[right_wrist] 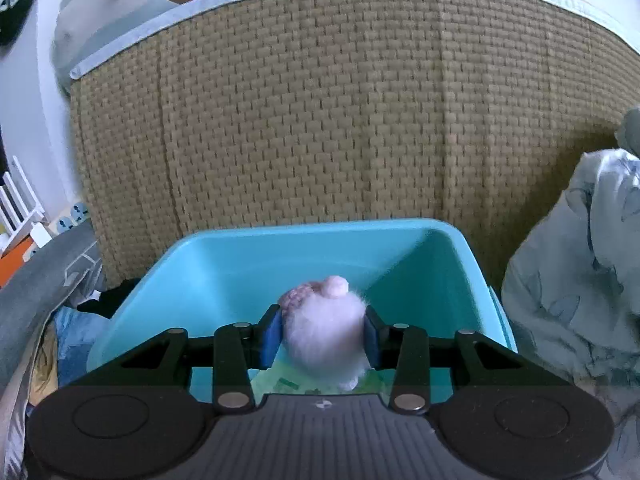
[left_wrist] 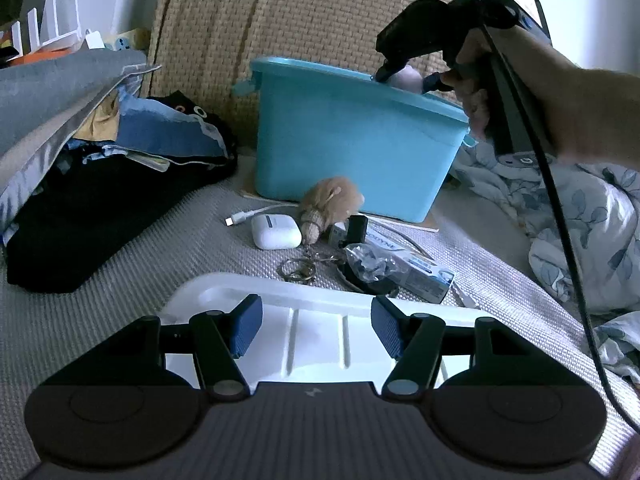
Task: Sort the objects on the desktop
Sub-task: 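Lower the pink plush into the bin with the right gripper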
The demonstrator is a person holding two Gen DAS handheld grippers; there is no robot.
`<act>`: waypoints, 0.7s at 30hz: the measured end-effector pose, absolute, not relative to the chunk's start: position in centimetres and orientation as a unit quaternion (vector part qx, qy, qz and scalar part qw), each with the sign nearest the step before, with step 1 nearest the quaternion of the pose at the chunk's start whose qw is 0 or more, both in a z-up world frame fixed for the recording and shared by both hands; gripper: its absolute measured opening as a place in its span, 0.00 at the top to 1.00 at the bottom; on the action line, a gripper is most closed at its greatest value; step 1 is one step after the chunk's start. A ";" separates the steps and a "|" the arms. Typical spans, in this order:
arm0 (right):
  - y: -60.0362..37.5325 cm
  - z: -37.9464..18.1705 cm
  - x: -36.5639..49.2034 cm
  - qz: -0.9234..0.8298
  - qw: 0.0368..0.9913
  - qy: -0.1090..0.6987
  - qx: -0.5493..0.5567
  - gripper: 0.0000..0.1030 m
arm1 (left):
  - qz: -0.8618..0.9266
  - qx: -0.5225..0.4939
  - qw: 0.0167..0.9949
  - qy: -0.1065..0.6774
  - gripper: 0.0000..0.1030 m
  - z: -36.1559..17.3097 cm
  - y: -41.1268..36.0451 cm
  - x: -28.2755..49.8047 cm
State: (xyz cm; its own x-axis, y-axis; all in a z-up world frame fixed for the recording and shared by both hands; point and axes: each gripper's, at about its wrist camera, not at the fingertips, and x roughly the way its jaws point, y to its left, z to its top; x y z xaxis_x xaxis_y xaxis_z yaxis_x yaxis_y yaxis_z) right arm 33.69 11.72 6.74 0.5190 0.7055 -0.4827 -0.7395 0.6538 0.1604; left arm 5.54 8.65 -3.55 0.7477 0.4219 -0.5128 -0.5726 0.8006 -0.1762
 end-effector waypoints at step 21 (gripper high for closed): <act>10.9 6.0 34.6 0.441 0.856 0.266 -0.038 0.56 | 0.262 -0.130 0.929 0.228 0.38 -3.4 7.5 5.8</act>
State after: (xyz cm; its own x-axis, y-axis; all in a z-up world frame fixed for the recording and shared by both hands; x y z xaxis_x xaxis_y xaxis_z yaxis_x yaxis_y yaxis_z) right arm 34.64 10.91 5.99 0.4690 0.7356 -0.4888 -0.7756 0.6078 0.1703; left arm 5.78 7.46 -3.42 0.7584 0.4281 -0.4915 -0.5468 0.8283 -0.1224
